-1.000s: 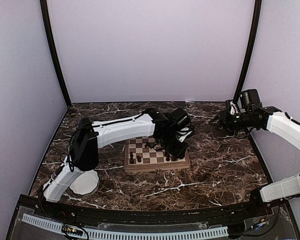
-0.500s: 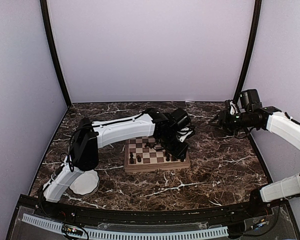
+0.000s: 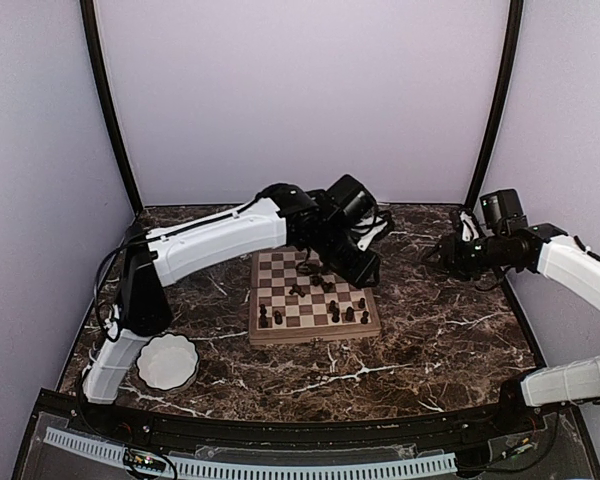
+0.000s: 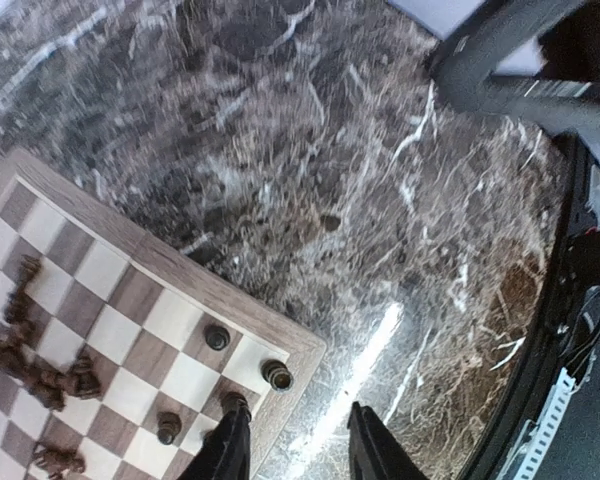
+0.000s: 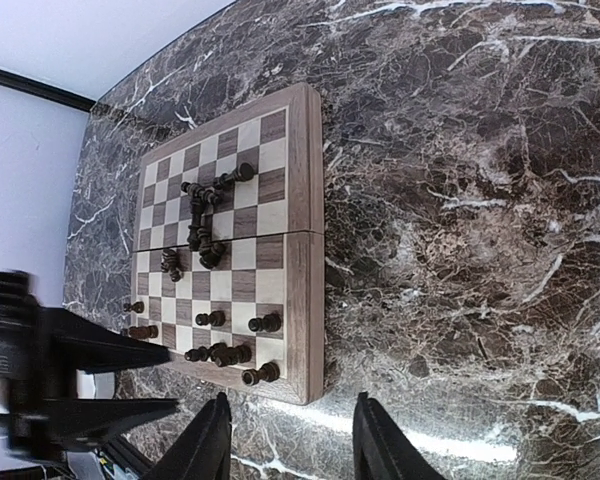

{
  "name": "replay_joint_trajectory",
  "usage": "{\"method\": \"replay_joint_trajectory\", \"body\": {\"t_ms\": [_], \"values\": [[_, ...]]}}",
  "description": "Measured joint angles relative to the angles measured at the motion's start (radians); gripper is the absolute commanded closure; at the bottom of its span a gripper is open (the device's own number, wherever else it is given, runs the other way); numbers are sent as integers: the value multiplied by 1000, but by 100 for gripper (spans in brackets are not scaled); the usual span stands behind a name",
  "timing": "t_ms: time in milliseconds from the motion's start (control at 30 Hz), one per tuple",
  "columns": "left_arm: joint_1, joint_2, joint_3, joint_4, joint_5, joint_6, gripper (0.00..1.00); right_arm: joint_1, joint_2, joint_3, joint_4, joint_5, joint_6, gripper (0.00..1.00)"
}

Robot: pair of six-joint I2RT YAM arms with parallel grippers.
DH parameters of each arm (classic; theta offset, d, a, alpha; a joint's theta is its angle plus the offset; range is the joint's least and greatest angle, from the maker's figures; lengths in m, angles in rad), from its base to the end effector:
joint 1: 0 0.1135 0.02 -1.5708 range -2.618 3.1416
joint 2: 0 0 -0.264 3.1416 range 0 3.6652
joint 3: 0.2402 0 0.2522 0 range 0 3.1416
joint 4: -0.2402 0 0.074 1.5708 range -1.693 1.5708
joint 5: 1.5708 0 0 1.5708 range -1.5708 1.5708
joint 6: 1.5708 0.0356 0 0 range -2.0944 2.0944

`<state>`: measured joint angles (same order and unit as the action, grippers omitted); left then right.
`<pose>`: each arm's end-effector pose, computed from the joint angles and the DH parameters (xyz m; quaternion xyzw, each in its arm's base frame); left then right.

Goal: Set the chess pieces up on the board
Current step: Adjust the rook at a8.

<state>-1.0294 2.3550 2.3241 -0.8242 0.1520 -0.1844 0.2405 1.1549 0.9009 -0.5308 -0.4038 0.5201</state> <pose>0.2658 -0.4525 0.2704 0.4072 0.8409 -0.2576 0.2463 0.2308 0.0710 0.2761 0.0501 0.9069 0.3113 0.2796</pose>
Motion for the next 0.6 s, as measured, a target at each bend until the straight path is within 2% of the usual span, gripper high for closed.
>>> {"method": "replay_joint_trajectory", "body": {"t_ms": [100, 167, 333, 533, 600], "values": [[5, -106, -21, 29, -34, 8, 63, 23, -11, -40, 1, 4, -34, 68], [12, -186, -66, 58, -59, 8, 63, 44, -3, -58, 8, 4, -60, 76], [71, -393, -311, 173, -114, -37, 64, 130, 90, -69, 44, -13, -121, 90], [214, -505, -640, 314, -116, -148, 64, 262, 283, -63, 75, -48, -188, 94], [244, -520, -697, 330, -125, -164, 64, 295, 333, -54, 80, -61, -203, 95]]}}
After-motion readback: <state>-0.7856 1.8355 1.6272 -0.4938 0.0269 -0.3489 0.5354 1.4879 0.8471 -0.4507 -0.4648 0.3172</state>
